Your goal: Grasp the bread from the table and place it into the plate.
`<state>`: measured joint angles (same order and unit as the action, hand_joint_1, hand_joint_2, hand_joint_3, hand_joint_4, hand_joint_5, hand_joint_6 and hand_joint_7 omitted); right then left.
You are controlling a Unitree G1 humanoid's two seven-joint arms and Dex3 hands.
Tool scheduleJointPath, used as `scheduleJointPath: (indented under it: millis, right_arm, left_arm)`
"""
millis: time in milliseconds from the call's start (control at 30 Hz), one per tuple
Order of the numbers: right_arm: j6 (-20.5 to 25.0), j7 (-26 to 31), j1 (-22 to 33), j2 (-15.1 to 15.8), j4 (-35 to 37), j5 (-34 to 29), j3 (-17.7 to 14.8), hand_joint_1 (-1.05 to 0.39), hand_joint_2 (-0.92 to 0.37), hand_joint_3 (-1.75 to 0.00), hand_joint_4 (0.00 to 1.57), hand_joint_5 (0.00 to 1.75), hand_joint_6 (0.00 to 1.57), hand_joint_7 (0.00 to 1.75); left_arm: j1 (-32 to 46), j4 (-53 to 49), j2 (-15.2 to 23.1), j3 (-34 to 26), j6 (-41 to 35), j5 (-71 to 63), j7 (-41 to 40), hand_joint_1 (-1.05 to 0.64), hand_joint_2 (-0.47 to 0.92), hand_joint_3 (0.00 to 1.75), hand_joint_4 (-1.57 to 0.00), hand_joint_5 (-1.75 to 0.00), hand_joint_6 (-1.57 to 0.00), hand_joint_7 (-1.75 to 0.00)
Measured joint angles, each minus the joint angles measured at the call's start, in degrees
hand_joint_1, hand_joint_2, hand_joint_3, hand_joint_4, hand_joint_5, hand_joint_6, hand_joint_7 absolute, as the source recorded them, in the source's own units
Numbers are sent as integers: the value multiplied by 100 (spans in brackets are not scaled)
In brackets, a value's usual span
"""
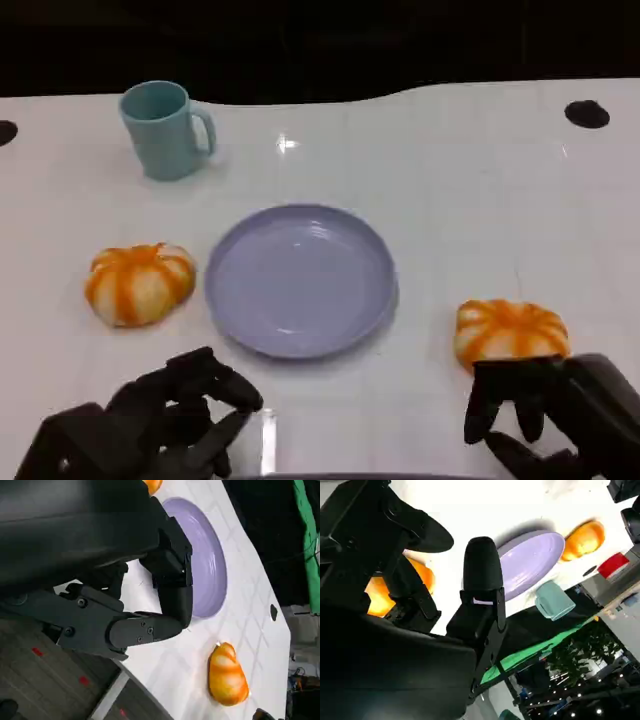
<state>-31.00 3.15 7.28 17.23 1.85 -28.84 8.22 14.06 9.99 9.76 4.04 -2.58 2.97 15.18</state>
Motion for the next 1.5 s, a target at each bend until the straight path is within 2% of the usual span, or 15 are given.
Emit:
scheduleJointPath:
  millis: [167, 867, 1133, 1300, 1400, 1433, 1500]
  right_arm:
    - [-42, 62, -6, 0, 45, -16, 0, -1, -7, -140, 100, 167, 97, 122]
    - [-24, 64, -22, 3, 50, -58, 36, -3, -11, -133, 98, 168, 95, 122]
    - [-92, 69, -52, 10, 125, -49, 35, -5, -11, -134, 100, 158, 96, 113]
    - [-93, 73, -62, 11, 151, -46, 30, -5, -12, -132, 95, 160, 95, 105]
    - [-79, 73, -60, 11, 111, -42, 26, -5, -14, -127, 93, 149, 95, 95]
    - [-72, 73, -58, 10, 90, -36, 26, -7, -15, -125, 90, 138, 94, 90]
    - [20, 70, -39, 8, -27, -36, 24, -10, -17, -121, 88, 128, 93, 83]
  left_arm:
    - [3, -5, 0, -1, 7, 7, 1, -39, 87, 49, -77, -175, -67, -130]
    - [3, -16, 0, -15, 27, -3, 27, -39, 85, 50, -75, -175, -66, -131]
    - [3, -2, 1, -12, 31, -64, 26, -38, 86, 50, -72, -175, -66, -131]
    - [1, 5, 4, -13, 31, -80, 26, -38, 86, 49, -71, -175, -66, -131]
    - [-1, 15, 6, -25, 34, -83, 27, -38, 86, 50, -72, -175, -66, -130]
    - [-2, 13, 6, -37, 42, -81, 27, -38, 86, 50, -72, -175, -67, -130]
    - [-5, 10, 8, -60, 85, -81, 27, -38, 86, 50, -73, -175, -67, -129]
